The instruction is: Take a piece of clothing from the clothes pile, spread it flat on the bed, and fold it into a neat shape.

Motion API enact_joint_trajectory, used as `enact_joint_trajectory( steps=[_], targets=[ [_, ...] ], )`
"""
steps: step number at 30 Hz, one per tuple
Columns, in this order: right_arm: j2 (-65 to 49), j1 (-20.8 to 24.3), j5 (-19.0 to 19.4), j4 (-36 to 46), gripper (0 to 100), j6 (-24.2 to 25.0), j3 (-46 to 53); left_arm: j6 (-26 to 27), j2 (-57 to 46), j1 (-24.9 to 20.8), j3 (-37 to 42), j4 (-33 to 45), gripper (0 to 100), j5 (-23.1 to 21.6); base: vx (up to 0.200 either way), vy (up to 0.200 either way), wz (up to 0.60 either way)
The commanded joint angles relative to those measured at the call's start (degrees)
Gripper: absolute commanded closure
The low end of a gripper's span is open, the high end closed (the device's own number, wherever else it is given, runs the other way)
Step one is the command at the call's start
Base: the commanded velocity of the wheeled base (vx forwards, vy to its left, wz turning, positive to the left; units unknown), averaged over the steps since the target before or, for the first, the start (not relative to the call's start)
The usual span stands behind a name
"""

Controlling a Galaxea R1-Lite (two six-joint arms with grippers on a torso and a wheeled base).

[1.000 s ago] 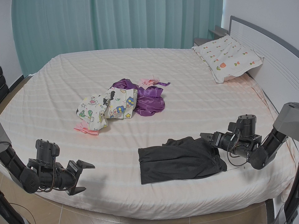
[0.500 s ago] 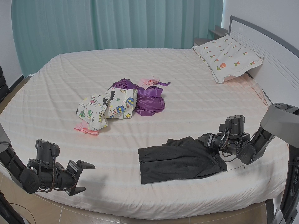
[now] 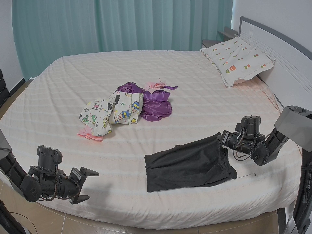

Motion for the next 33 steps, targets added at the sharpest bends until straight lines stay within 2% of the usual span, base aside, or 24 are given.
enact_joint_trajectory(
  steps=[1,16,17,26,33],
  targets=[
    [1.0,-0.9,0.1,-0.1,100,2.4,-2.1,0.0,0.0,-0.1,0.0,0.0,0,0.1,0.000,0.000,0.00],
    [2.3,-2.1,-0.1,-0.1,100,2.7,-3.0,0.0,0.1,-0.1,0.0,0.0,0,0.2,0.000,0.000,0.00],
    [2.4,-2.1,-0.1,0.2,0,2.7,-3.0,0.1,0.1,-0.1,0.0,0.0,0,0.2,0.000,0.000,0.00],
    [-0.3,-3.7,0.1,-0.1,0,2.8,-1.1,0.1,0.3,-0.2,0.0,0.0,0,0.3,0.000,0.000,0.00],
    [-10.8,-4.3,0.8,-0.2,0,2.9,12.4,0.2,0.3,-0.2,-0.1,0.0,0,0.3,0.000,0.000,0.00]
  ],
)
